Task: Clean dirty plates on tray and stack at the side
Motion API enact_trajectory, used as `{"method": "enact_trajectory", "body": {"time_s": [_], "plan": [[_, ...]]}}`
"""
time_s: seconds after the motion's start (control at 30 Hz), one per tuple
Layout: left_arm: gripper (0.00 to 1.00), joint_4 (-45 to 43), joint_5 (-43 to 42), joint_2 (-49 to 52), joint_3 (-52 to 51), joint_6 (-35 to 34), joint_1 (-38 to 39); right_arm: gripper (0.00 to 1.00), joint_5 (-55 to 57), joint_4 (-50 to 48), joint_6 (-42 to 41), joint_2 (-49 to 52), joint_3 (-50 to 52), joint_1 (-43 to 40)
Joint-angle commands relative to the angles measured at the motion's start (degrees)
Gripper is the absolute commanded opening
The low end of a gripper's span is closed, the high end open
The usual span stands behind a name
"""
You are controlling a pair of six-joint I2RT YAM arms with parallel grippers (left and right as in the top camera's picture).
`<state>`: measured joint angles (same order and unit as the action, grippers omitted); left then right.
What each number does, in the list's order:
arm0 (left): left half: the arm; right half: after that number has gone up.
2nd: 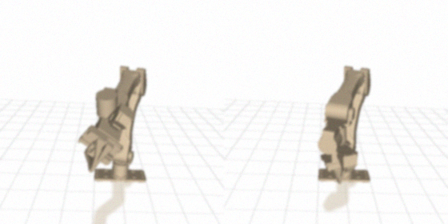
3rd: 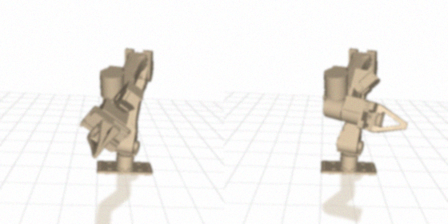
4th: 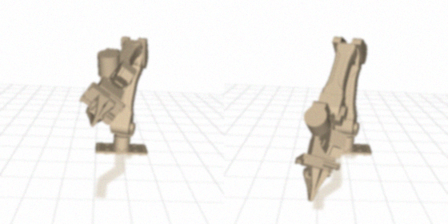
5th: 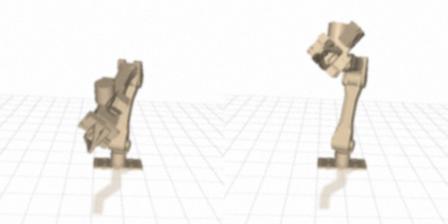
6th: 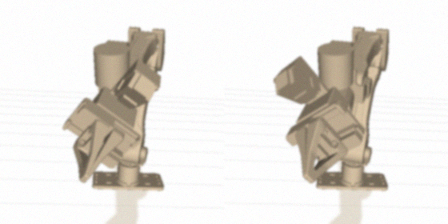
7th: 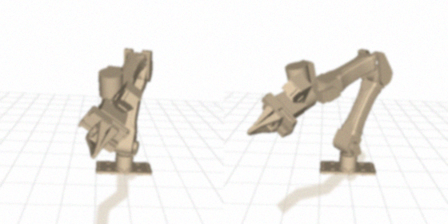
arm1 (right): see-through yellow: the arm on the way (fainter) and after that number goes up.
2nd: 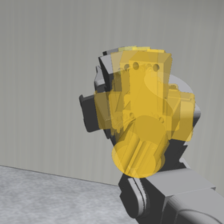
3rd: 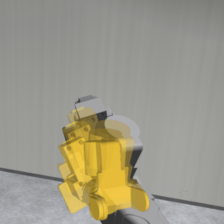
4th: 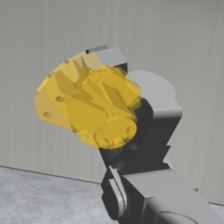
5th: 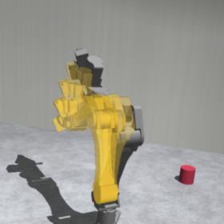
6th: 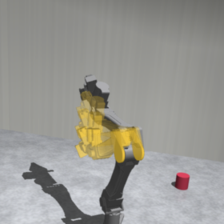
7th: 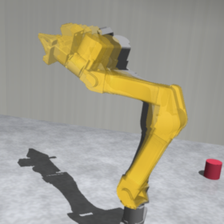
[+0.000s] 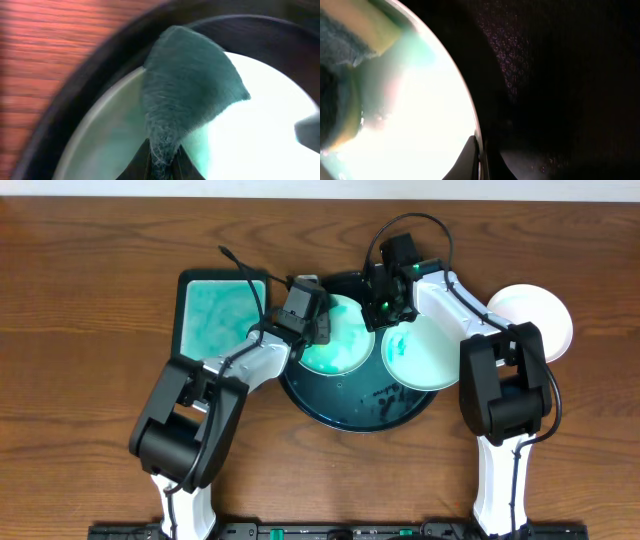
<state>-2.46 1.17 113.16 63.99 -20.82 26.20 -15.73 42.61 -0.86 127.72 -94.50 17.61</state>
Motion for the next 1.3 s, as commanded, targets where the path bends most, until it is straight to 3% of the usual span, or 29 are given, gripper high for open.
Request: {"method": "enact_trajectory", "body": {"time_s": [0.0,0.2,0.57,0.83,1.07,1.27], "plan": [[0.07,1.4,15.3,1.5,-0.3,1.8,-1.8,0.01,3.7,-0.2,0.0,0.9,1.0,0.5],[0.07,1.5,25.5,-0.3,-0.3,5.5,-2.6,0.01,3.7,-0.1,0.0,0.9,1.0,0.5],[0.07,5.0,18.5,-19.2,-0.3,2.1,-2.6,0.01,3.6,-1.2,-1.9,0.0,0.6,0.5],[0.07,15.8,19.7,-25.8,-0.3,2.1,-5.9,0.01,4.6,-1.3,0.0,-7.9,0.1,0.5],[0.07,24.5,19.8,-24.8,-0.3,-2.3,-13.9,0.01,14.8,-1.2,5.2,-15.8,0.1,2.6],[0.07,29.2,19.8,-24.4,-0.3,-2.4,-18.3,0.01,31.9,-3.2,12.2,-19.6,0.1,7.1]]}}
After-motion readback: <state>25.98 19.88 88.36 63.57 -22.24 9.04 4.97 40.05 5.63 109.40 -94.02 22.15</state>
